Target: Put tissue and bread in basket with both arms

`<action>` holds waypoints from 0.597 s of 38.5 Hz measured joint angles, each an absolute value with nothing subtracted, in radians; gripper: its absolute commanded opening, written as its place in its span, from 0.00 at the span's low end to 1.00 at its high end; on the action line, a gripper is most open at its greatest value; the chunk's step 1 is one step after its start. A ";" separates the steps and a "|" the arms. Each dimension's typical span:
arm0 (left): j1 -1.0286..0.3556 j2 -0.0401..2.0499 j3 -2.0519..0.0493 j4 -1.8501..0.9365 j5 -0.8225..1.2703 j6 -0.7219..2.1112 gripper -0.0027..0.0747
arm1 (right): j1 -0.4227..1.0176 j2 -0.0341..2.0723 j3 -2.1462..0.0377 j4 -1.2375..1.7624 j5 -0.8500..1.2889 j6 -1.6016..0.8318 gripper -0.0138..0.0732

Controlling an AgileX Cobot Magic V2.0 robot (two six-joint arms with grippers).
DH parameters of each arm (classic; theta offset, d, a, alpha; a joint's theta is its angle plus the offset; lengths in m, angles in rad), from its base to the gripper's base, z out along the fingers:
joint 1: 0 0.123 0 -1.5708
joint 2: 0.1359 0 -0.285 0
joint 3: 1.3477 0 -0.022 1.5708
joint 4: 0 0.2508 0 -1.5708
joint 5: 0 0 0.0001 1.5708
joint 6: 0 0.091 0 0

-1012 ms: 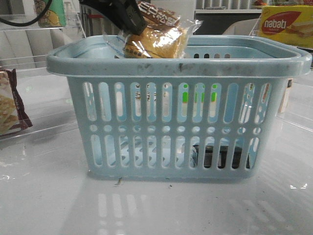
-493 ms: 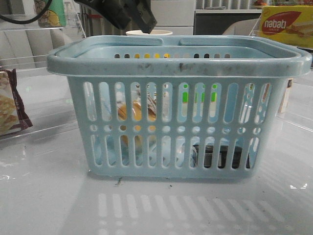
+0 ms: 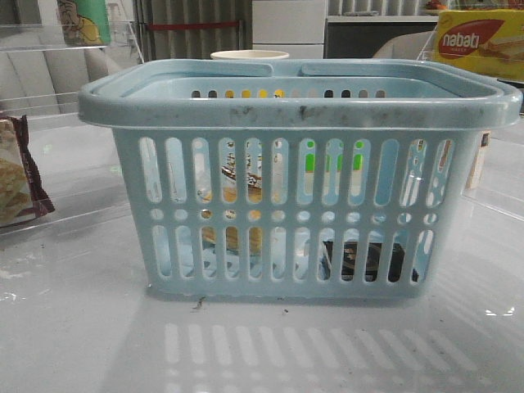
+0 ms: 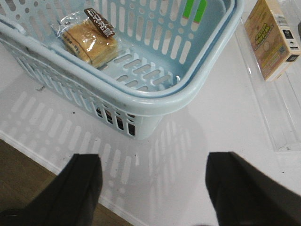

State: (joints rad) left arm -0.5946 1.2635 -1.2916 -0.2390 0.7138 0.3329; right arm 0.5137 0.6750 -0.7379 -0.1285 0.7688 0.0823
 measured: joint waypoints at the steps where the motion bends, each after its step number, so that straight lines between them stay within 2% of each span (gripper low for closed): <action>1: -0.595 1.234 -1.267 -0.239 0.715 0.333 0.67 | 0.514 0.675 -0.738 -0.128 0.769 0.082 0.81; 12: -0.595 0.972 -1.018 -0.239 0.723 0.327 0.67 | 0.514 0.675 -0.738 -0.128 0.765 0.082 0.81; 23: -0.595 0.793 -0.873 -0.173 0.726 0.247 0.67 | 0.514 0.675 -0.738 -0.128 0.767 0.082 0.81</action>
State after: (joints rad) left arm -0.5946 0.7931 -0.8726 -0.1729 0.7263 0.2472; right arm 0.5137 0.6750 -0.7379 -0.1285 0.7667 0.0823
